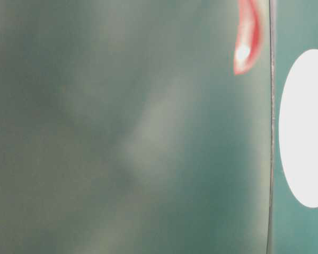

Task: Grip the spoon and scoop the red block from the bowl with right arm.
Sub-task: 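Lift the spoon with the right gripper and carry it over the bowl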

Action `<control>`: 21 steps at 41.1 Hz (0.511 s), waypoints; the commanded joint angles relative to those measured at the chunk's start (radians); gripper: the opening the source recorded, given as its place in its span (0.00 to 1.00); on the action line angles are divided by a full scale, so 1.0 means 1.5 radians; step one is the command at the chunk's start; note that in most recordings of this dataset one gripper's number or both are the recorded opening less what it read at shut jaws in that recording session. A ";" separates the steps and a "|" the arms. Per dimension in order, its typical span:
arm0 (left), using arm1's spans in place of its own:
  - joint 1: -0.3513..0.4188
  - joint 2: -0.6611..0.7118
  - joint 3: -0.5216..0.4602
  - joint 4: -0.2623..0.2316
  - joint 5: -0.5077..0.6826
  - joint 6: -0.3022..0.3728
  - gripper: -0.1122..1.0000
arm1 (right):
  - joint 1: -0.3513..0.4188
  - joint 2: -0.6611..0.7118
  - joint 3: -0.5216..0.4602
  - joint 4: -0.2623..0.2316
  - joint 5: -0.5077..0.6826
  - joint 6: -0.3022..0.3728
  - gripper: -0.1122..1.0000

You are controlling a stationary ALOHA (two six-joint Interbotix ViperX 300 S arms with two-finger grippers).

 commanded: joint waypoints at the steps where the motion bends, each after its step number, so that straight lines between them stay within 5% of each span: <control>1: -0.001 0.005 -0.011 0.001 -0.006 0.002 0.10 | -0.034 -0.021 -0.045 -0.001 0.066 -0.003 0.33; 21: -0.001 0.005 -0.011 0.003 -0.009 0.010 0.10 | -0.145 0.018 -0.210 -0.016 0.329 0.000 0.33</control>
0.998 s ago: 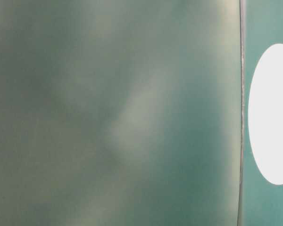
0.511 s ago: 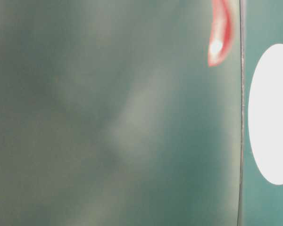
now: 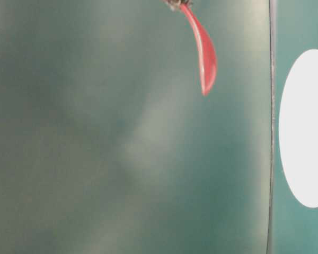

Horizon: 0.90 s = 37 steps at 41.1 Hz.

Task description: Grip the spoon and scoop the red block from the bowl with right arm.

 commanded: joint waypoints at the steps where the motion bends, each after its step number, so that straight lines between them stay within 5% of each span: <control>1: -0.001 0.006 -0.011 0.002 -0.005 0.001 0.10 | -0.016 0.014 -0.038 0.000 0.022 0.003 0.33; 19: -0.001 0.006 -0.011 0.002 -0.006 0.001 0.10 | -0.077 0.171 -0.183 -0.002 0.166 0.062 0.33; 37: 0.015 0.006 -0.011 0.003 -0.006 0.001 0.10 | -0.077 0.295 -0.307 -0.062 0.328 0.064 0.33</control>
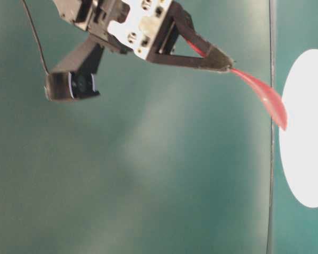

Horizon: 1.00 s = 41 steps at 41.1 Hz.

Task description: Grip the spoon and scoop the red block from the bowl with right arm.

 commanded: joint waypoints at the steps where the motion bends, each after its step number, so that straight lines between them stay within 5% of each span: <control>1: 0.007 0.005 -0.011 0.001 -0.005 0.000 0.10 | 0.000 0.001 -0.030 -0.009 0.019 0.002 0.33; 41: 0.008 0.005 -0.011 0.001 -0.003 0.001 0.10 | 0.002 0.074 -0.038 -0.050 0.035 0.000 0.33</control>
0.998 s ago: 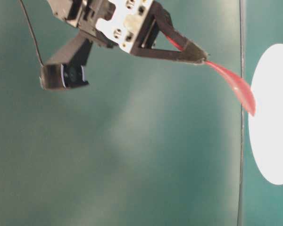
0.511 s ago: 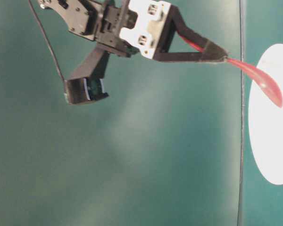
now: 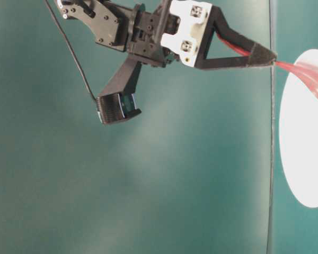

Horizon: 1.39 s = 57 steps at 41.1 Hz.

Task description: Grip the spoon and scoop the red block from the bowl with right arm.

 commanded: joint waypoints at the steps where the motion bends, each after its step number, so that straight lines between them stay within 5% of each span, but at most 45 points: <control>1: 0.002 0.006 -0.011 0.001 -0.003 0.001 0.10 | 0.003 -0.005 -0.019 -0.001 -0.004 0.000 0.33; 57: 0.002 0.006 -0.011 0.001 -0.005 -0.001 0.10 | 0.047 0.074 -0.091 -0.004 -0.087 0.001 0.33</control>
